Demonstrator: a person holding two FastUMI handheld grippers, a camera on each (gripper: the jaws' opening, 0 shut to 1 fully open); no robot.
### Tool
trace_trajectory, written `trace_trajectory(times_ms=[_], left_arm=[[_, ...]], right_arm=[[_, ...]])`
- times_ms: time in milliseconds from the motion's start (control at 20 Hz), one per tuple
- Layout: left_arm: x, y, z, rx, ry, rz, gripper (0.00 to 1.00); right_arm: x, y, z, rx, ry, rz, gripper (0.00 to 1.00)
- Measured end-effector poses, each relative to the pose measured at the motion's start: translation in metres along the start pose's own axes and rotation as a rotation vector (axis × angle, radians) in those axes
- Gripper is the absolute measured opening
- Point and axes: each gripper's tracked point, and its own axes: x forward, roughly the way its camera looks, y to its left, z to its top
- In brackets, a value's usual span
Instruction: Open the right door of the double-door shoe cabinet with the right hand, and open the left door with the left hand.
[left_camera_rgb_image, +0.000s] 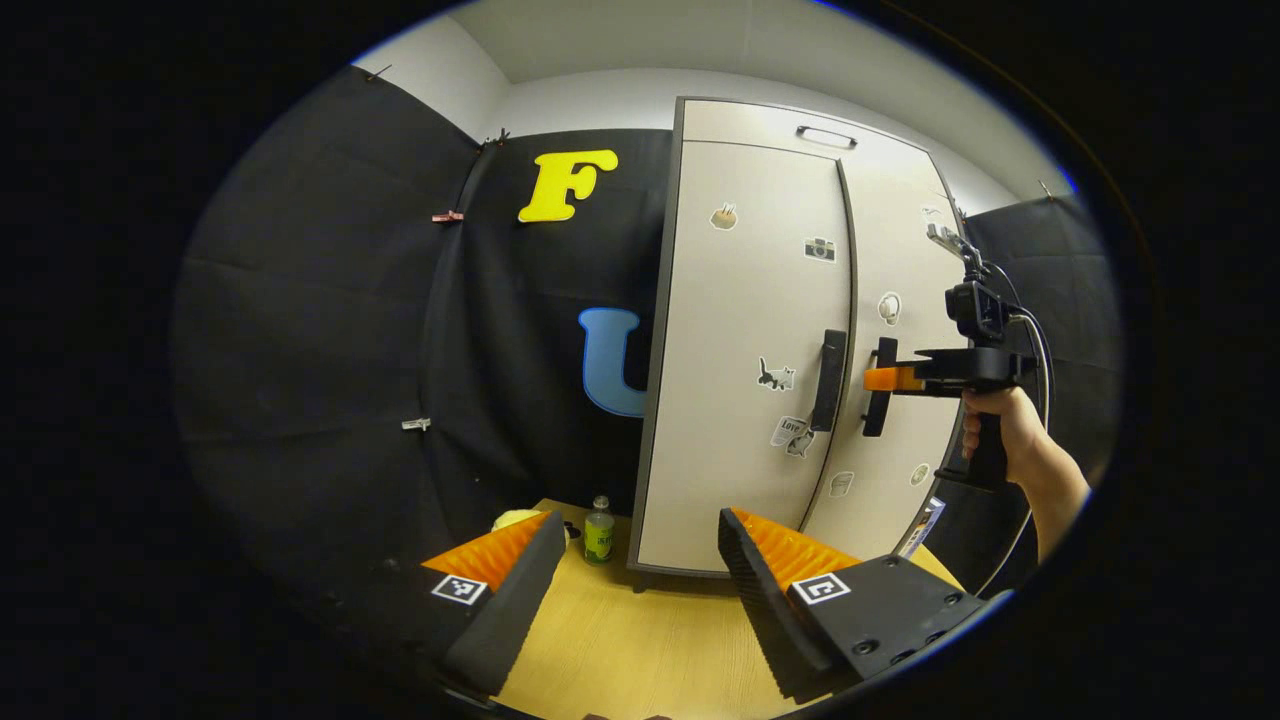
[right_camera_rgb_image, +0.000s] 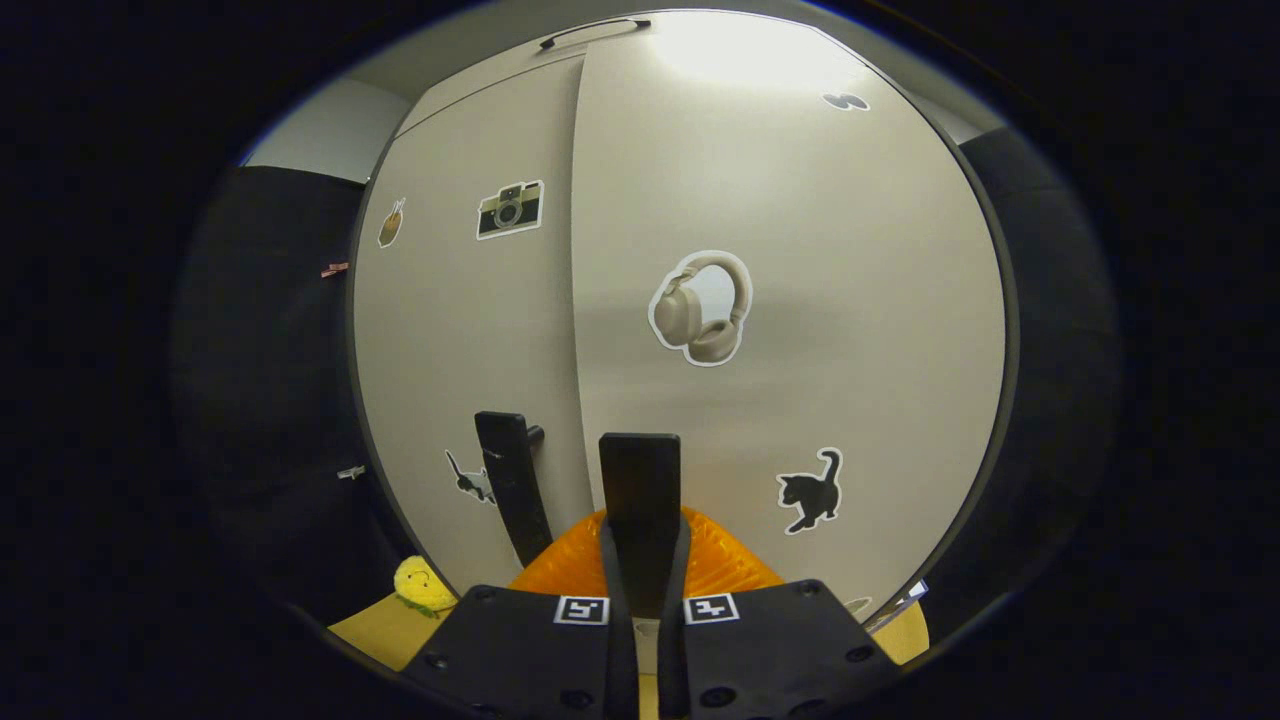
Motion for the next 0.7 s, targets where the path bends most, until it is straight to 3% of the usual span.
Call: trace_trajectory(times_ms=[200,700], left_arm=[[-0.010,0.000,-0.001,0.000,0.006,-0.021,0.95],[-0.038,-0.001,-0.004,0.028,-0.017,-0.091,0.95]], right_arm=[[-0.014,-0.002,0.001,0.022,0.012,0.008,0.12],[-0.045,-0.018,0.003,0.022,-0.020,-0.053,0.12]])
